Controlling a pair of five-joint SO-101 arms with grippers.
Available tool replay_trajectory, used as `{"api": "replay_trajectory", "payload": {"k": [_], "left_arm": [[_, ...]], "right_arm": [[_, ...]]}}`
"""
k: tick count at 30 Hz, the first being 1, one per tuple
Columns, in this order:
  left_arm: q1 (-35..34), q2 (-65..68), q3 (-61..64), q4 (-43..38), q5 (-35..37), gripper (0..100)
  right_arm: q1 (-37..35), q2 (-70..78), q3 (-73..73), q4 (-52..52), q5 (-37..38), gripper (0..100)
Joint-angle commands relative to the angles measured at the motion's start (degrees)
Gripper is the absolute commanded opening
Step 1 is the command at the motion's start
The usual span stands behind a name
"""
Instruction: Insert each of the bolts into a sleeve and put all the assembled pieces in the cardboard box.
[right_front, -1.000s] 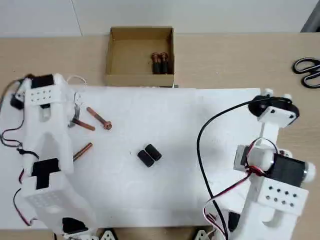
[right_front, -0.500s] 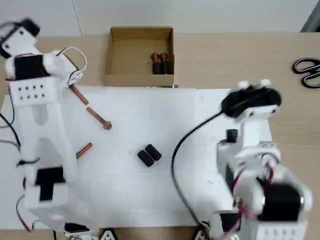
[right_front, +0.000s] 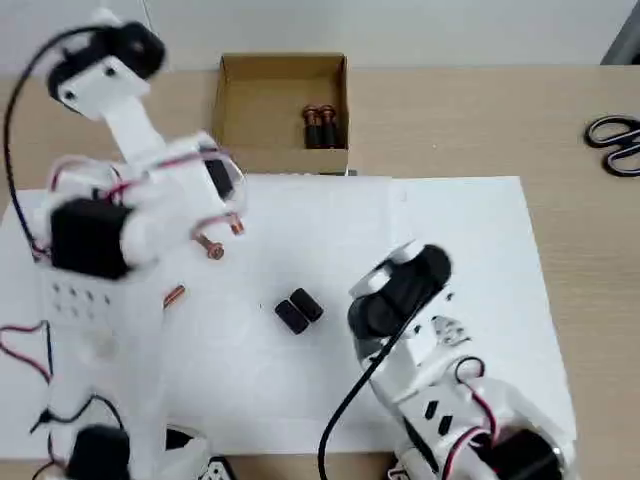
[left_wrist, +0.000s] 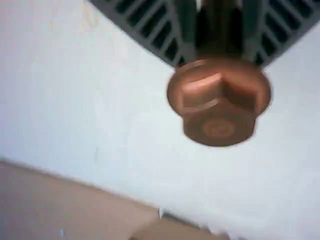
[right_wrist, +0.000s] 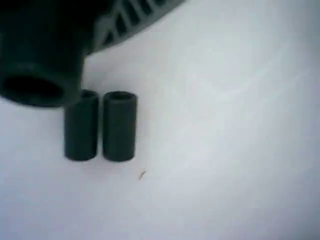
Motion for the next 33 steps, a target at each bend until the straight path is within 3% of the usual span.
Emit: {"api": "replay_trajectory", "payload": {"k": [1, 9, 17, 23, 33], "left_arm": [[1.14, -6.59, 6.46, -1.49, -0.09, 0], [1.58, -18.11, 25.98, -10.81, 4.92, 0], [1.58, -29.71, 45.67, -25.67, 6.33, 0], [1.85, -39.21, 57.45, -35.96, 12.75, 0], [9.05, -46.51, 61.93, -36.75, 14.51, 0]], "right_arm": [[-2.24, -4.35, 3.69, -4.0, -0.09, 0.3], [-9.89, -7.96, 12.66, -11.82, -0.44, 0.3], [-10.07, -8.04, 17.58, -17.63, 0.0, 0.3], [-10.07, -8.4, 21.71, -22.2, 0.0, 0.3], [-10.07, -7.87, 21.98, -25.19, 1.41, 0.3]]}}
